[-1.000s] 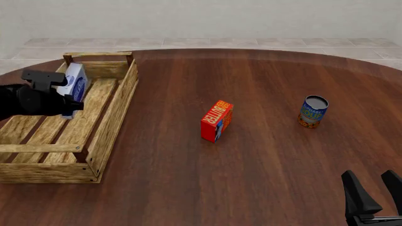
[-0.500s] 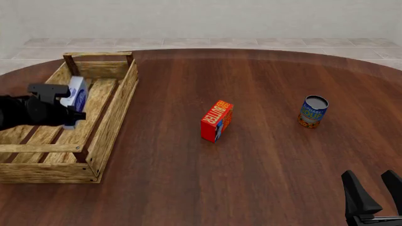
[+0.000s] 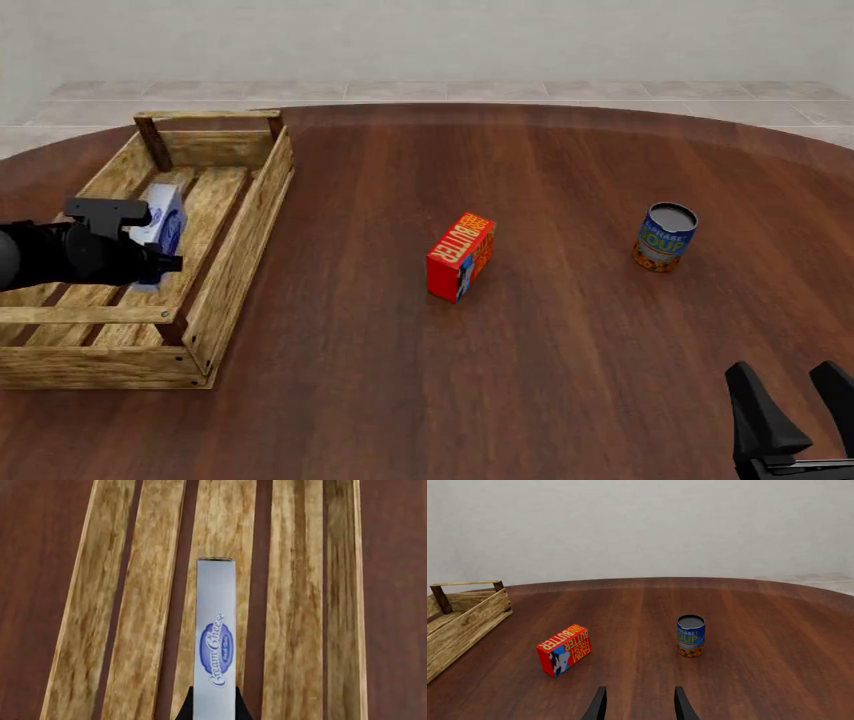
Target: Pick up the cream cheese and put it in the tray.
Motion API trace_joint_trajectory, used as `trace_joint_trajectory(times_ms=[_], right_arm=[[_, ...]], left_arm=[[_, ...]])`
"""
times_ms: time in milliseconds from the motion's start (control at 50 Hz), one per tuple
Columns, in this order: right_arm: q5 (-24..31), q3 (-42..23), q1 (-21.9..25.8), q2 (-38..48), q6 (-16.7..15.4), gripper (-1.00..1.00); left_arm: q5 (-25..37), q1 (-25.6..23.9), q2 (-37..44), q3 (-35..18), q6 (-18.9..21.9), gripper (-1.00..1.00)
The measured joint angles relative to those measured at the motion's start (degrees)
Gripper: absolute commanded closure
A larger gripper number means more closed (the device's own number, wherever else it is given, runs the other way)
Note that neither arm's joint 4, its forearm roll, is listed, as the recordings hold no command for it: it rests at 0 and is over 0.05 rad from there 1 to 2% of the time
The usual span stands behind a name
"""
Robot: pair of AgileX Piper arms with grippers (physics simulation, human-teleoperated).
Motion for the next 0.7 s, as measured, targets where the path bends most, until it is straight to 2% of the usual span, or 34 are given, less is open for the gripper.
trace_joint_trajectory(times_ms=[180, 200, 700], right_arm=[[0.0, 0.0, 0.0, 0.0, 0.0, -1.00], [0.0, 0.0, 0.0, 0.0, 0.0, -1.00], [0.0, 0.0, 0.0, 0.0, 0.0, -1.00]], left_arm=[[-0.3, 0.1, 0.1, 0.4, 0.2, 1.00], [-0.3, 0.1, 0.1, 0.3, 0.2, -1.00], [-0.3, 0.1, -0.3, -0.7, 1.2, -1.00]])
